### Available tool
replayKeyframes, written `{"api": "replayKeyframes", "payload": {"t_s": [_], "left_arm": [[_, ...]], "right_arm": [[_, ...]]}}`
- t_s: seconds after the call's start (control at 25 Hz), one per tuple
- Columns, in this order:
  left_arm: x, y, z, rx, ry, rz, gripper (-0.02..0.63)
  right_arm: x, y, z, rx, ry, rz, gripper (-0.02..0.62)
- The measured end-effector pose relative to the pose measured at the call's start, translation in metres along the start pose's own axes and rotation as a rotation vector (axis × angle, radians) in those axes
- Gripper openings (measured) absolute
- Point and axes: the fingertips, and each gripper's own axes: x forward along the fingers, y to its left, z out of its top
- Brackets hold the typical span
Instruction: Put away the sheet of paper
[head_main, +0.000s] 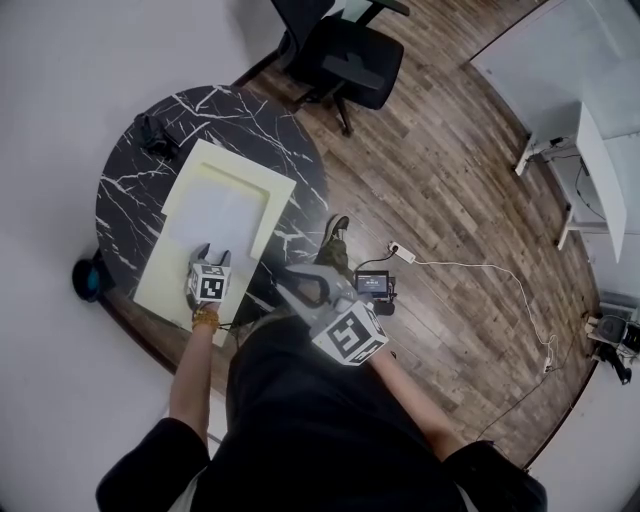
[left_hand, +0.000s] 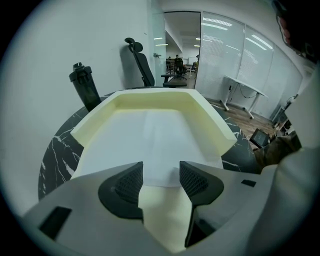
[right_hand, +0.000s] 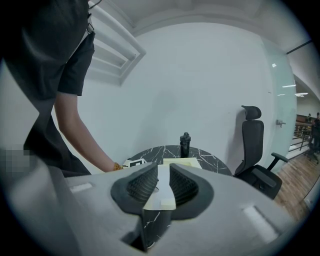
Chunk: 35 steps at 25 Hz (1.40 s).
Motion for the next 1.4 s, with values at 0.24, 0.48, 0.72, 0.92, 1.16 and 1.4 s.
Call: {"api": "replayKeyframes", "payload": {"t_s": [0.24, 0.48, 0.72, 0.92, 1.16, 1.4], "left_arm": [[0.012, 0.006, -0.018, -0.014, 0.07, -0.035, 0.242], [0.013, 0.011, 0.01, -0.011, 0.113, -0.03, 0.242], [0.02, 0.017, 0.04, 0.015, 0.092, -0.001, 0.242], [0.022, 0.02, 0.053, 0.018, 0.077, 0.023, 0.242], [0.007, -0.001, 0.069, -0.067, -0.045, -0.021, 0.242], [-0.04, -0.017, 0.101, -0.119, -0.255, 0.009, 0.241]], "right_arm": [[0.0, -0.001, -0.001, 0.003, 0.009, 0.0, 0.067], [-0.002, -0.004, -0.006, 0.007, 0.021, -0.014, 0.067], [-0.007, -0.011, -0.009, 0.017, 0.033, -0.03, 0.067], [-0.003, -0.011, -0.009, 0.013, 0.029, -0.021, 0.067], [0.002, -0.006, -0.009, 0.004, 0.025, 0.012, 0.067], [0.009, 0.004, -0.007, -0.012, 0.017, 0.054, 0.067]]}}
